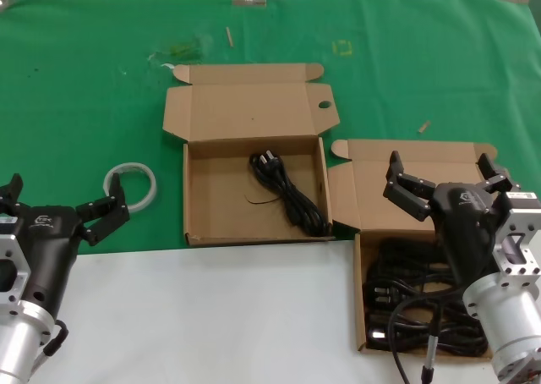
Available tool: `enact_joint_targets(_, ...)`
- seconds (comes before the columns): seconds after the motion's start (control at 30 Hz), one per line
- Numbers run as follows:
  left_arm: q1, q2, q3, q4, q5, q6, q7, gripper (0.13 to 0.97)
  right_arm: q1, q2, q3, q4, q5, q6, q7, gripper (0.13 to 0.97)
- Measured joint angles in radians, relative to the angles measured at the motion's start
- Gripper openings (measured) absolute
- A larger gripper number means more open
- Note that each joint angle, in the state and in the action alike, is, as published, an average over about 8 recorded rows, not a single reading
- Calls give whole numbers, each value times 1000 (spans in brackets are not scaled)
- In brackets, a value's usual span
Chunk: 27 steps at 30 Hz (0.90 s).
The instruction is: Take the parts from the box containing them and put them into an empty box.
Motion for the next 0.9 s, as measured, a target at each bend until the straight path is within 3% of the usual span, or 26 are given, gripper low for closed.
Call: enact_joint_targets(0.9,0,0,0,0,0,0,0,965,0,0,0,0,0,0,0,966)
